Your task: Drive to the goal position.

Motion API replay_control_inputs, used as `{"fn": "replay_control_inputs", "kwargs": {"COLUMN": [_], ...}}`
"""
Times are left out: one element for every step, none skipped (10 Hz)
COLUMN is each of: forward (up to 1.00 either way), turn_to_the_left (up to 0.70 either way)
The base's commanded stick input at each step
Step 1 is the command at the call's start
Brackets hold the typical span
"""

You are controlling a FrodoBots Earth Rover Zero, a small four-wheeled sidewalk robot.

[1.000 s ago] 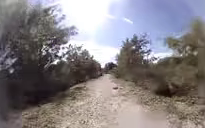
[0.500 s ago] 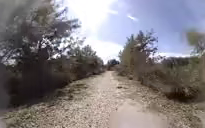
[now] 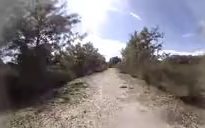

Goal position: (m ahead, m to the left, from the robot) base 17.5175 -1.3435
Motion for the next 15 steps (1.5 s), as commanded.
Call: {"fn": "replay_control_inputs", "kwargs": {"forward": [0.70, 0.70, 0.70, 0.70, 0.70, 0.70, 0.70, 0.70, 0.70, 0.70, 0.70, 0.70, 0.70, 0.70, 0.70], "turn_to_the_left": [0.00, 0.00, 0.00, 0.00, 0.00, 0.00, 0.00, 0.00, 0.00, 0.00, 0.00, 0.00, 0.00, 0.00, -0.11]}}
